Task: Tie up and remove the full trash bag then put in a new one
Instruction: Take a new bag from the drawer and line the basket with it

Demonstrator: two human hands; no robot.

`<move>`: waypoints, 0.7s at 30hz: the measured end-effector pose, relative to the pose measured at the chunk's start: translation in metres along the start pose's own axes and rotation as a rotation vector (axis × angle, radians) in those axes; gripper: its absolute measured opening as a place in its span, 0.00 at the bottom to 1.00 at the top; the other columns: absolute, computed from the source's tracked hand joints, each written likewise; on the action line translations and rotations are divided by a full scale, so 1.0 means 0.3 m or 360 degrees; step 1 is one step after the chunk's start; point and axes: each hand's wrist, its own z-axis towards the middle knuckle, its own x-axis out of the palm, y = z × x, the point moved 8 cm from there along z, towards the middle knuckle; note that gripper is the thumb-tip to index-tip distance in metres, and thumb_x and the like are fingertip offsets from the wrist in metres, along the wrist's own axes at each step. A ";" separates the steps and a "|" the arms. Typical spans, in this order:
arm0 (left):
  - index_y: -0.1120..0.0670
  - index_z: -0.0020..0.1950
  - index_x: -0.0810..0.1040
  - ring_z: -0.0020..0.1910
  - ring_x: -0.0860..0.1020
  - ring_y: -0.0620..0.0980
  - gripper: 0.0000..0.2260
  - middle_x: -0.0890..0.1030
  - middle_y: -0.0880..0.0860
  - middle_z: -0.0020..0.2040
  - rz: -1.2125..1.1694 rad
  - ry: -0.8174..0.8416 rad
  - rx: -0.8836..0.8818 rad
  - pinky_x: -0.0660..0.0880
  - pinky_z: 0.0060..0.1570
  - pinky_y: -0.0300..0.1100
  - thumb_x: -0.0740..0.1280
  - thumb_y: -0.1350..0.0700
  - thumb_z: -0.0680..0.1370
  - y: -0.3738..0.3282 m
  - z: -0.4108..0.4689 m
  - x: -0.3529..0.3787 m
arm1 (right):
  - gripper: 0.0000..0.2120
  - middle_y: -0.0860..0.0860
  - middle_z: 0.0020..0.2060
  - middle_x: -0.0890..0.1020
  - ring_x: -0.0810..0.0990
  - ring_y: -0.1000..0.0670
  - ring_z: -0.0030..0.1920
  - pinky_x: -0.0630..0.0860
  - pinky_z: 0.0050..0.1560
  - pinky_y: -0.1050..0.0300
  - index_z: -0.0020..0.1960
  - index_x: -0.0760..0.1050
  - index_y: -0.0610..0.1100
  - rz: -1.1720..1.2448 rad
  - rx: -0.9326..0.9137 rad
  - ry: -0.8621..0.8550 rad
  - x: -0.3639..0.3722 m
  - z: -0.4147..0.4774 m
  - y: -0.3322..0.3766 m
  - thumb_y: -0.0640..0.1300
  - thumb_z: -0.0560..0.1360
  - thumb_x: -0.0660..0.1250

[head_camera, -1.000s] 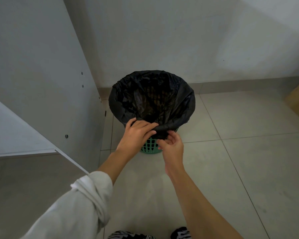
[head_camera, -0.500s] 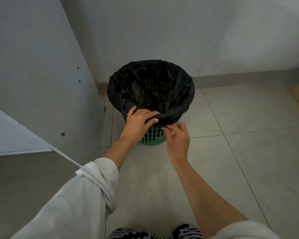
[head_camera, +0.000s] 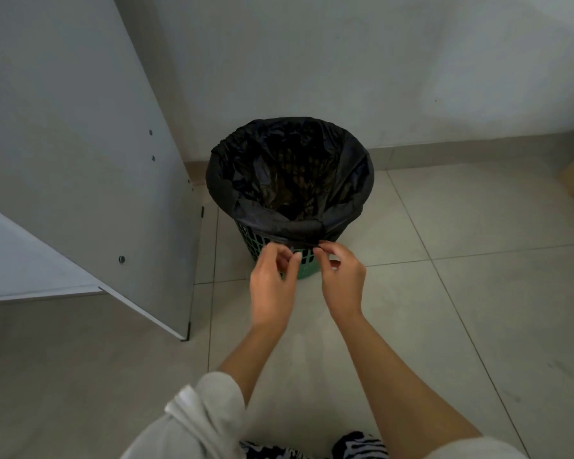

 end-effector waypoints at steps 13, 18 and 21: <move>0.59 0.43 0.75 0.40 0.81 0.49 0.03 0.80 0.55 0.41 -0.1665 0.0029 -0.1300 0.79 0.50 0.41 0.67 0.62 0.77 0.096 -0.007 0.204 | 0.03 0.52 0.42 0.83 0.80 0.53 0.47 0.76 0.47 0.61 0.46 0.82 0.43 0.0279 0.0315 0.0210 0.009 0.017 -0.020 0.39 0.72 0.71; 0.59 0.40 0.75 0.38 0.79 0.48 0.05 0.79 0.55 0.39 -0.1681 0.0044 -0.1400 0.77 0.47 0.39 0.66 0.64 0.76 0.107 0.015 0.221 | 0.10 0.47 0.44 0.83 0.81 0.52 0.46 0.77 0.46 0.64 0.50 0.76 0.41 0.0659 0.0537 0.0178 0.005 0.013 -0.028 0.37 0.70 0.73; 0.59 0.42 0.76 0.39 0.79 0.49 0.03 0.80 0.55 0.40 -0.1624 0.0140 -0.1455 0.77 0.44 0.39 0.68 0.63 0.76 0.119 0.024 0.222 | 0.10 0.49 0.43 0.83 0.81 0.55 0.44 0.76 0.42 0.69 0.51 0.77 0.41 0.0882 0.0688 0.0149 0.011 0.005 -0.031 0.37 0.71 0.72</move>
